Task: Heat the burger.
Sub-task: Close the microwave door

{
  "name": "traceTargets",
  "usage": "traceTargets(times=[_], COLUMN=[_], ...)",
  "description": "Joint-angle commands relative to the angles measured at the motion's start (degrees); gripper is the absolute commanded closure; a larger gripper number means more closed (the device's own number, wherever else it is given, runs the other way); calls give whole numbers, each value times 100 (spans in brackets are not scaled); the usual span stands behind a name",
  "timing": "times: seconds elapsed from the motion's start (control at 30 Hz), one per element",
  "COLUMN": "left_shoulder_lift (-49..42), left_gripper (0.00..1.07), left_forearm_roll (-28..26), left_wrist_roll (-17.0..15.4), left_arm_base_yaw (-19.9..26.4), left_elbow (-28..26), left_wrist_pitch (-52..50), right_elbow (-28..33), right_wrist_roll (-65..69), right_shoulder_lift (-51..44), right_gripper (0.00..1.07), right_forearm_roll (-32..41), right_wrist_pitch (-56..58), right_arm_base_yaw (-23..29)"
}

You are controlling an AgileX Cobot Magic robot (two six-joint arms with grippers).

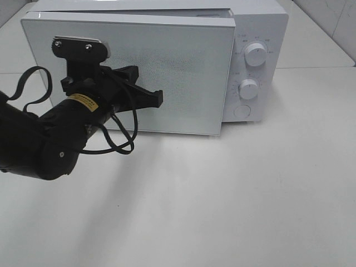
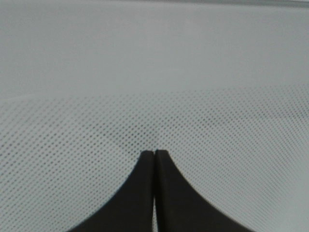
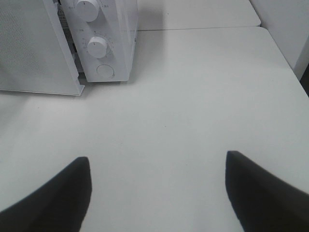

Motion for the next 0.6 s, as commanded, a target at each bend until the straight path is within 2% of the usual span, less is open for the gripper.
traceTargets(times=[0.03,0.2,0.43,0.6], left_shoulder_lift=[172,286,327,344], left_gripper=[107,107,107,107], left_forearm_roll=[-464,-705,-722,-745], left_wrist_roll=[286,378,378,504], left_arm_base_yaw=[-92,-92,-92,-92], left_elbow=[-355,-602,-756,-768], left_wrist_pitch=[-29,-17,-34,-34], right_elbow=[0,0,0,0], right_wrist_roll=[52,52,52,52], right_shoulder_lift=[-166,-166,-166,-166], right_gripper=[32,32,32,32], right_forearm_roll=[-11,-11,-11,-11], right_wrist_pitch=[-29,-29,-29,-29], right_arm_base_yaw=[11,11,11,11])
